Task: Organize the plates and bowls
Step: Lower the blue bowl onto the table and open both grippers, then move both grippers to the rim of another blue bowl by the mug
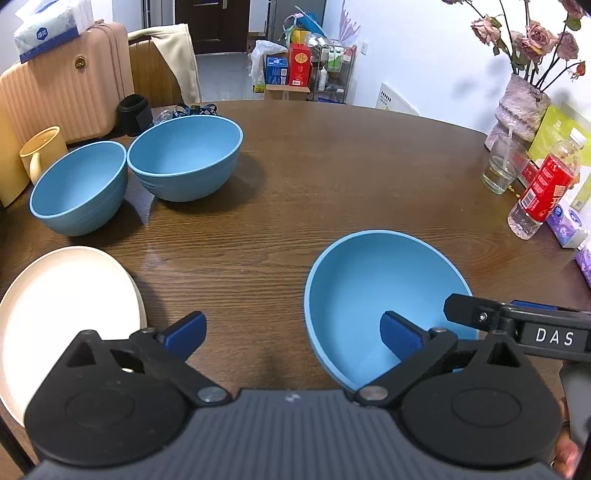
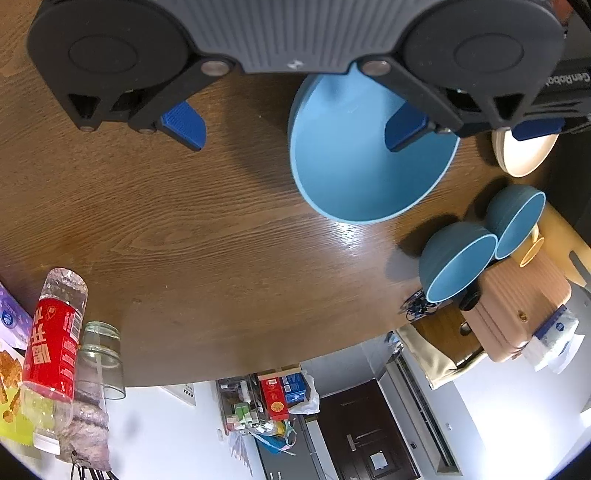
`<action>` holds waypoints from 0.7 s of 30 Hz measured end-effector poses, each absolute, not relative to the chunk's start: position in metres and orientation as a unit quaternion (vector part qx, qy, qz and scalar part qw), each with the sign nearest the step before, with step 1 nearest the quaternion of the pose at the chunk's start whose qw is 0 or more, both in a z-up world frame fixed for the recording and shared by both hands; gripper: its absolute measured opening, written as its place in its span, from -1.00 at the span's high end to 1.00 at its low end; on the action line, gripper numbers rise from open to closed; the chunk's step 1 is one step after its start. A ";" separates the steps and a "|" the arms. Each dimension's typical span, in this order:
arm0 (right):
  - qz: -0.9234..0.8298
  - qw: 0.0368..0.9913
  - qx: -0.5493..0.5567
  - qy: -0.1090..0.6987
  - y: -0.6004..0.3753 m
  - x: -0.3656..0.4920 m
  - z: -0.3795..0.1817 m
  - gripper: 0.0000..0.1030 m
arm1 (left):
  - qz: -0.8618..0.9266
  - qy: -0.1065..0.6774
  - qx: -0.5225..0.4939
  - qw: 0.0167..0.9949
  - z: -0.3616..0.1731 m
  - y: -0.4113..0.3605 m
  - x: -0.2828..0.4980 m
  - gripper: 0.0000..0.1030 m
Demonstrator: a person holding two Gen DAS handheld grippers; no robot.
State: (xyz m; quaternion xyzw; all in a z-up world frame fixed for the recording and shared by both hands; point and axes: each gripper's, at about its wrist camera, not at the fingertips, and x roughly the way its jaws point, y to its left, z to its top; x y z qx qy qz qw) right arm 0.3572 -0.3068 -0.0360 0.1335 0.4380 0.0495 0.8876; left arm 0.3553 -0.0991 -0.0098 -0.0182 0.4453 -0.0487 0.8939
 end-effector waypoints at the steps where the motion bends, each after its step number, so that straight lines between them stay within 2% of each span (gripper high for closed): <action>1: 0.049 0.888 0.133 0.437 -0.306 0.356 -0.035 -1.00 | -0.049 0.444 -0.018 0.894 -0.009 -0.099 0.354 -0.99; 9: 0.047 0.898 0.123 0.421 -0.299 0.347 -0.016 -1.00 | -0.042 0.430 -0.021 0.902 0.005 -0.082 0.340 -1.00; 21: 0.074 0.917 0.110 0.377 -0.255 0.340 0.032 -1.00 | -0.008 0.365 -0.042 0.930 0.063 -0.023 0.315 -1.00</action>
